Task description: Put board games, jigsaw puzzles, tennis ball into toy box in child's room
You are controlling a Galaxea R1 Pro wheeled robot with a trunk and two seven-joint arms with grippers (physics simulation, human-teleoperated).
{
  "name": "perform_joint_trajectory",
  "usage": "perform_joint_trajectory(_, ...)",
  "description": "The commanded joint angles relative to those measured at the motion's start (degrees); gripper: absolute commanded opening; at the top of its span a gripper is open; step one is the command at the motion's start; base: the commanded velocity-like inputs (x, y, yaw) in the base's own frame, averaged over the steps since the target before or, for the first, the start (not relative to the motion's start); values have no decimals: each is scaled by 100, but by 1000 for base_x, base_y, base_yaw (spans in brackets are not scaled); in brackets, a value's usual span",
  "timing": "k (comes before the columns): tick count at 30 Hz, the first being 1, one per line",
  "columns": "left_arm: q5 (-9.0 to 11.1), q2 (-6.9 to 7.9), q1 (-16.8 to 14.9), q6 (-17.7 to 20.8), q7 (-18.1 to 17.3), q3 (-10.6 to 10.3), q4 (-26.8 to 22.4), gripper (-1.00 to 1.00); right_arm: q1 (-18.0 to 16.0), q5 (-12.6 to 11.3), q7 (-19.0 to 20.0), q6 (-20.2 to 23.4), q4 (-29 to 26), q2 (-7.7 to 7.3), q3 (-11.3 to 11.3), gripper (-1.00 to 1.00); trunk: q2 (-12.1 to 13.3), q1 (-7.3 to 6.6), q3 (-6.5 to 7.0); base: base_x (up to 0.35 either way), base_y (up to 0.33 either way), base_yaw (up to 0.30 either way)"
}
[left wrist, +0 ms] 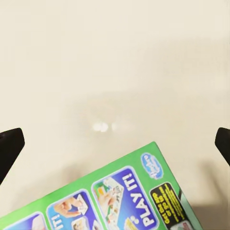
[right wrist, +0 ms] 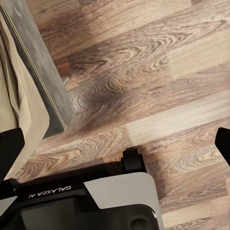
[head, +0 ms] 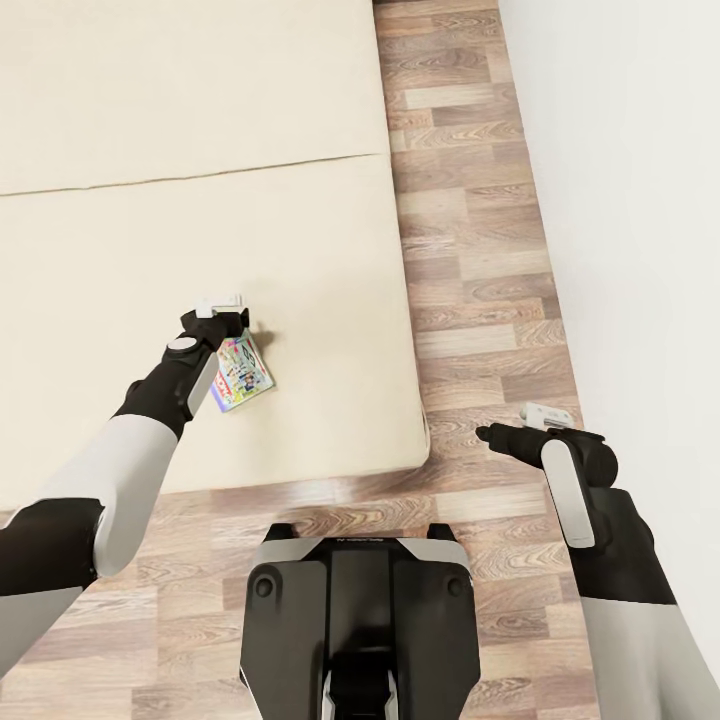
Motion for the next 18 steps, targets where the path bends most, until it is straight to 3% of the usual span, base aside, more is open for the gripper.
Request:
perform_joint_trajectory(1, 4, 0, 0, 33, 21, -11, -10, 100, -2, -61, -53, 18, -5, -2, 0, 100, -9, 4, -6, 0, 0, 0)
perform_joint_trajectory(18, 0, -15, 0, 47, 21, -9, -7, 100, -2, -56, -52, 18, 19, -2, -1, 100, -9, 4, -105, 0, 0, 33)
